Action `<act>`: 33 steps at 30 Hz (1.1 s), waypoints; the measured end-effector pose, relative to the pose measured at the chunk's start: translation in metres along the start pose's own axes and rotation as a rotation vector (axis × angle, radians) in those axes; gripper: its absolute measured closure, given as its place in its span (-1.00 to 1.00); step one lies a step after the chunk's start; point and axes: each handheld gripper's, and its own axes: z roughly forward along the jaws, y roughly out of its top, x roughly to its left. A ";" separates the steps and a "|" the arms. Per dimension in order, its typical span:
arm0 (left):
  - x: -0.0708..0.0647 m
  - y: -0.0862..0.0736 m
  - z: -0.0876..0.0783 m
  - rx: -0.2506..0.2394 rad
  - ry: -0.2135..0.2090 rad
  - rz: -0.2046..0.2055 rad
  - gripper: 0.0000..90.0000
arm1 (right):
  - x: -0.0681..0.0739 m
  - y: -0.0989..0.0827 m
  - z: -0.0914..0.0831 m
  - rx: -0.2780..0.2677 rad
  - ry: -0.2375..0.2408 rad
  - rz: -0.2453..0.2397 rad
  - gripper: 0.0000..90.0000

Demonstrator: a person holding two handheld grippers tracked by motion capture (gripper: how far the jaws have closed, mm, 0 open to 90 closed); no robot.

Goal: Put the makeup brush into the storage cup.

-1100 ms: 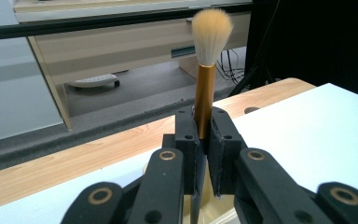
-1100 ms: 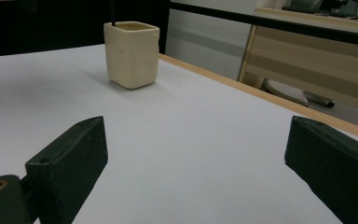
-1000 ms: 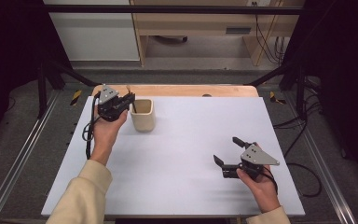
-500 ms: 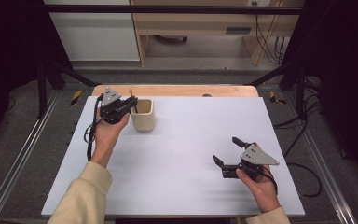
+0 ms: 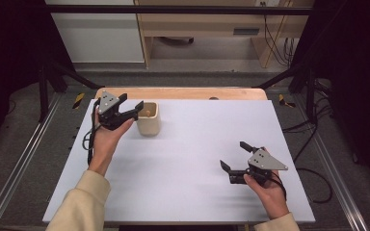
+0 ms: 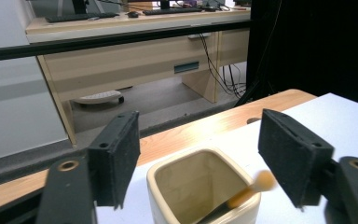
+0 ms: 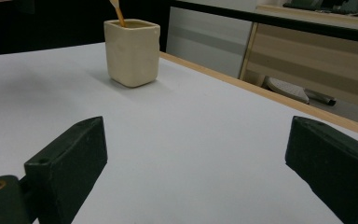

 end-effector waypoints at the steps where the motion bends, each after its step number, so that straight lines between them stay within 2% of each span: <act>1: 0.000 0.000 0.000 0.003 -0.005 0.004 -0.42 | 0.000 0.000 0.000 0.001 0.000 0.000 -0.87; 4: -0.001 -0.001 0.001 0.010 -0.017 0.020 -0.48 | 0.000 0.000 0.000 0.005 0.002 0.003 -0.87; 14: -0.005 -0.003 0.001 0.025 -0.039 0.012 -0.74 | 0.000 0.000 0.000 0.006 0.002 0.004 -0.88; 21: -0.010 -0.003 -0.004 0.036 -0.067 0.029 -0.92 | 0.001 0.000 0.000 0.007 0.001 0.003 -0.88; 30: -0.018 -0.002 -0.007 0.034 -0.101 0.048 -0.97 | 0.000 -0.001 0.000 0.009 -0.004 0.005 -0.88; 33: -0.021 -0.001 -0.008 0.038 -0.110 0.040 -0.97 | 0.000 0.000 0.000 0.009 -0.003 0.004 -0.88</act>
